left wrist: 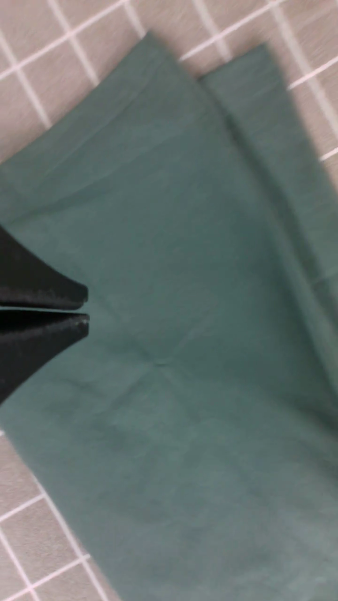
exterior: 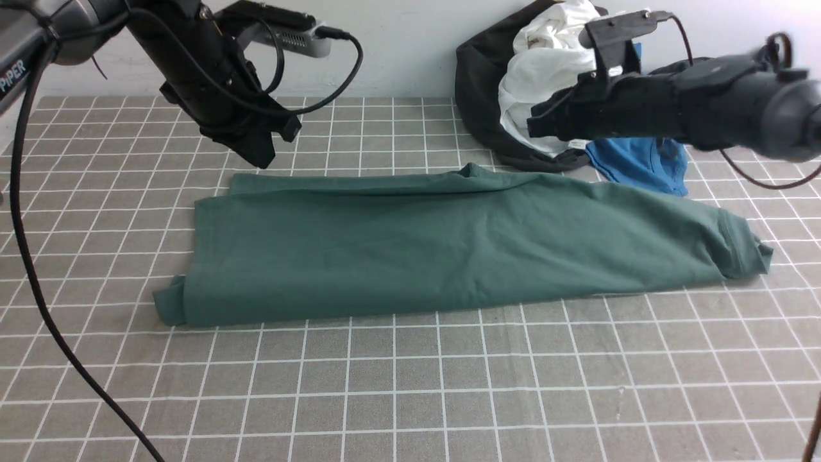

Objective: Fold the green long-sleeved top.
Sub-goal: Use both arms to drag the lower edge of the fabric forward and fold it over the upper edge

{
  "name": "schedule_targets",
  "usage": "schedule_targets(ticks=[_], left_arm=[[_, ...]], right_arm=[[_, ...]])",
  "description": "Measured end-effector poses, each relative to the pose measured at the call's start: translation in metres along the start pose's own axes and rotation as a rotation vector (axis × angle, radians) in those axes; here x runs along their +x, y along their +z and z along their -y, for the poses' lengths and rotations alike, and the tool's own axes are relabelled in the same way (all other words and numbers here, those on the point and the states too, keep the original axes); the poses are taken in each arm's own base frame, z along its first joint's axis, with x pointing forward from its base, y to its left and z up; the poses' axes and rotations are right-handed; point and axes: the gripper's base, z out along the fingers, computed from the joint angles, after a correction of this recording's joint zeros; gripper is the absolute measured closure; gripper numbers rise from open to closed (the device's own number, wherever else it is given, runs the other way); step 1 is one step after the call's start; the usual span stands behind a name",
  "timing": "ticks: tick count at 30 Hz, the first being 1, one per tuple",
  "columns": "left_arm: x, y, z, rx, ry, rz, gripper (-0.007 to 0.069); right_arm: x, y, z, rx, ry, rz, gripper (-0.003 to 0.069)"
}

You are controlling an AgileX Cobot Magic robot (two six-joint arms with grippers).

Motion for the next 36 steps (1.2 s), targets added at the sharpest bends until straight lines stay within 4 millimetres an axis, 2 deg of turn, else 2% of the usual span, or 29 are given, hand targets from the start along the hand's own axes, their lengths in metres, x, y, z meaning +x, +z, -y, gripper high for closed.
schedule_targets(ticks=[3,5,6,7,9,10,11,12,14,17,19,21,23,24,25,27,29,30,31,33,34,35,36], left_arm=[[0.015,0.021,0.000,0.022,-0.018,-0.081,0.0631],[0.023,0.036,-0.001,0.026,-0.031,-0.106,0.0631],[0.025,0.039,-0.001,0.026,-0.033,-0.107,0.0631],[0.028,0.047,-0.002,0.027,-0.042,-0.105,0.0631],[0.029,0.053,-0.002,0.031,-0.051,-0.097,0.0631],[0.028,0.056,-0.003,0.030,-0.055,-0.086,0.0631],[0.027,0.056,-0.003,0.029,-0.055,-0.083,0.0631],[0.026,0.058,-0.004,0.022,-0.056,-0.064,0.0631],[0.022,0.060,-0.007,0.000,-0.056,-0.023,0.0631],[0.017,0.066,-0.016,-0.040,-0.072,0.052,0.0631],[0.015,0.073,-0.023,-0.058,-0.088,0.085,0.0631],[0.015,0.085,-0.031,-0.075,-0.099,0.106,0.0631],[0.017,0.097,-0.038,-0.095,-0.100,0.100,0.0631],[0.018,0.098,-0.039,-0.096,-0.099,0.097,0.0631],[0.019,0.102,-0.045,-0.112,-0.115,0.099,0.0631],[0.021,0.101,-0.050,-0.116,-0.149,0.101,0.0626],[0.023,0.093,-0.066,-0.128,-0.216,0.112,0.0585],[0.025,0.089,-0.074,-0.131,-0.243,0.113,0.0554],[0.025,0.089,-0.074,-0.131,-0.242,0.113,0.0547],[0.032,0.082,-0.097,-0.131,-0.314,0.121,0.0409],[0.034,0.083,-0.102,-0.131,-0.327,0.119,0.0365],[0.035,0.084,-0.103,-0.131,-0.331,0.120,0.0355],[0.037,0.088,-0.109,-0.135,-0.345,0.121,0.0283]], right_arm=[[0.023,-0.020,0.004,-0.085,0.052,-0.288,0.0664],[0.051,-0.030,0.019,0.002,0.062,-0.553,0.0664],[0.055,-0.031,0.020,0.014,0.081,-0.583,0.0664],[0.071,-0.039,0.040,0.151,0.047,-0.726,0.0664],[0.078,-0.044,0.059,0.284,0.050,-0.762,0.0663],[0.082,-0.047,0.077,0.393,0.043,-0.741,0.0662],[0.082,-0.048,0.080,0.409,0.046,-0.734,0.0662],[0.085,-0.052,0.099,0.501,0.080,-0.690,0.0662],[0.091,-0.060,0.119,0.587,0.171,-0.646,0.0661],[0.091,-0.072,0.128,0.634,0.297,-0.620,0.0661],[0.083,-0.075,0.123,0.615,0.315,-0.605,0.0661],[0.065,-0.074,0.106,0.535,0.279,-0.565,0.0661],[0.051,-0.065,0.084,0.420,0.214,-0.527,0.0661],[0.050,-0.065,0.083,0.414,0.225,-0.520,0.0661],[0.043,-0.050,0.062,0.295,0.123,-0.498,0.0661],[0.041,-0.038,0.047,0.211,0.060,-0.488,0.0661],[0.046,-0.014,0.021,0.062,-0.017,-0.481,0.0661],[0.049,-0.006,0.014,0.020,-0.020,-0.480,0.0661],[0.049,-0.006,0.012,0.014,-0.015,-0.478,0.0661],[0.060,0.012,0.001,-0.061,0.016,-0.480,0.0661],[0.062,0.015,-0.001,-0.070,0.024,-0.482,0.0661],[0.063,0.016,-0.001,-0.073,0.030,-0.480,0.0661],[0.066,0.021,-0.003,-0.081,0.042,-0.477,0.0661]])
